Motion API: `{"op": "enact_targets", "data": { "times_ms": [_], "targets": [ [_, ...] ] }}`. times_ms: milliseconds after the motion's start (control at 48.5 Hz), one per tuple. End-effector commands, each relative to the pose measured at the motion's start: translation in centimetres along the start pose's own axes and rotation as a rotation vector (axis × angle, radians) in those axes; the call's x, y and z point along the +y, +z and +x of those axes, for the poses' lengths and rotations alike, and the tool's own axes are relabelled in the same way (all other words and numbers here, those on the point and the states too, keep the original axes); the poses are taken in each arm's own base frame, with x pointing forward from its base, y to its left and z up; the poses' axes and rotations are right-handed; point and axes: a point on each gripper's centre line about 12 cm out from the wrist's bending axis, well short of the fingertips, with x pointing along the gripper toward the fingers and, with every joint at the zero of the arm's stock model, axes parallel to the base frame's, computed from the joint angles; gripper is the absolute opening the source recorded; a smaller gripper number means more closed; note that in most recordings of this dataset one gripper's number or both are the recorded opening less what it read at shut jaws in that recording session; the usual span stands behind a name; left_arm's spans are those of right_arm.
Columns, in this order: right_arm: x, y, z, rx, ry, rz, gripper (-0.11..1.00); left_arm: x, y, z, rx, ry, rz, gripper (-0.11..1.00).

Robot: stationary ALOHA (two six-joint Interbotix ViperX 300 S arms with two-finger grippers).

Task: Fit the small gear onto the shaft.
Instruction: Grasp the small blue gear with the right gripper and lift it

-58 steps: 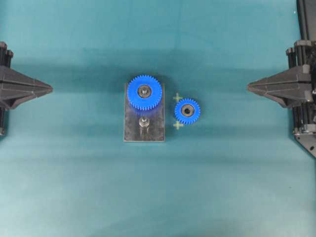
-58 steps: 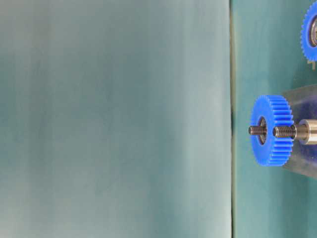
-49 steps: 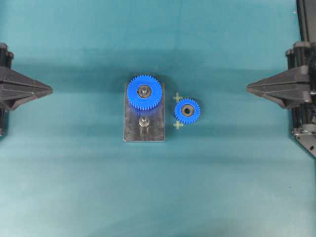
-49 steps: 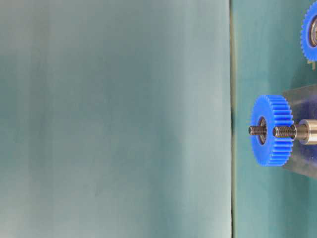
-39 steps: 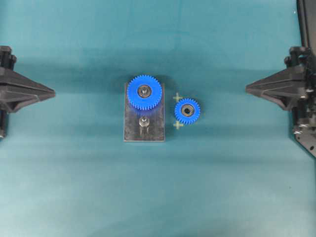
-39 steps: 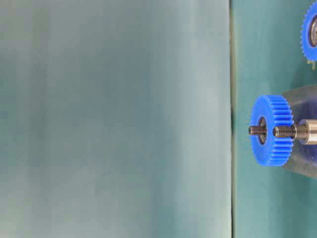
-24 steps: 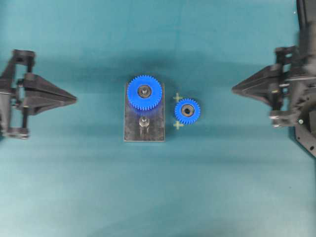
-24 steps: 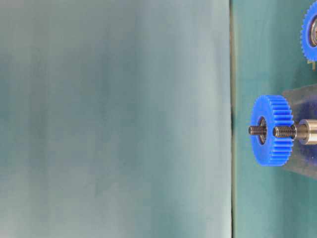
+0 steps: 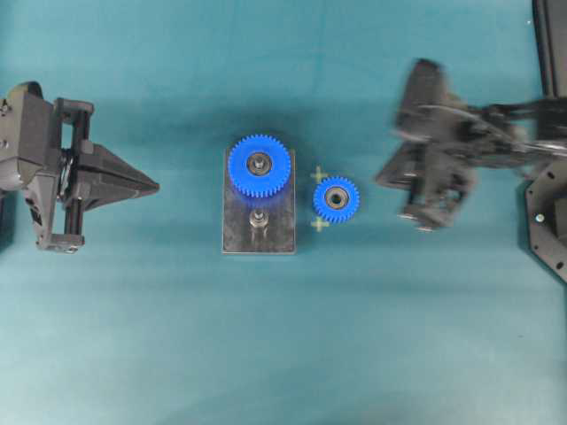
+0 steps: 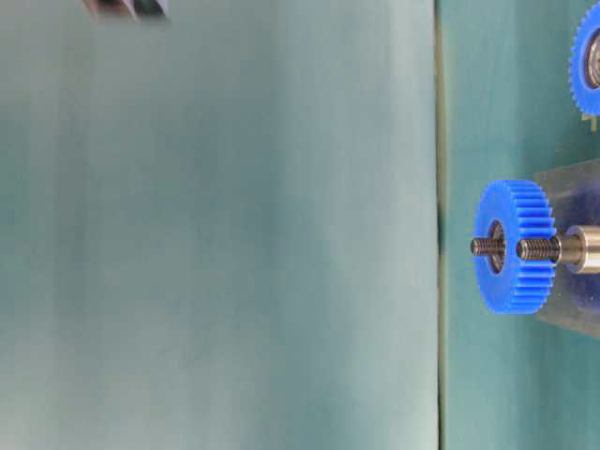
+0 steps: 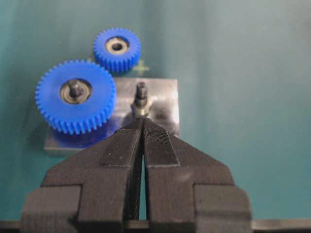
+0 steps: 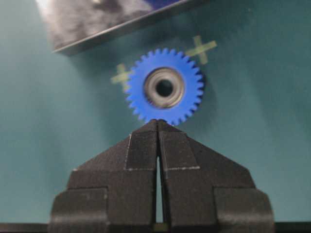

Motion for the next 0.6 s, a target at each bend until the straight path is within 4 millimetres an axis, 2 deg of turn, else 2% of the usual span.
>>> {"op": "enact_targets", "data": {
  "times_ms": [0,82,268,577],
  "targets": [
    [0.0,1.8,0.8,-0.005,-0.006,0.006,0.10,-0.1,1.0,0.0,-0.023,-0.003,0.003,0.00],
    [-0.2,2.0,2.0,0.028,-0.018,0.013,0.28,-0.2,1.1,0.0,-0.026,-0.006,0.002,0.00],
    [-0.8,1.9,4.4,0.098,-0.042,0.032,0.83,-0.2,1.4,0.2,-0.026,-0.008,0.000,0.00],
    [-1.8,1.7,6.8,0.180,-0.069,0.053,0.85,-0.5,0.9,1.0,0.003,-0.017,0.004,0.00]
  ]
}}
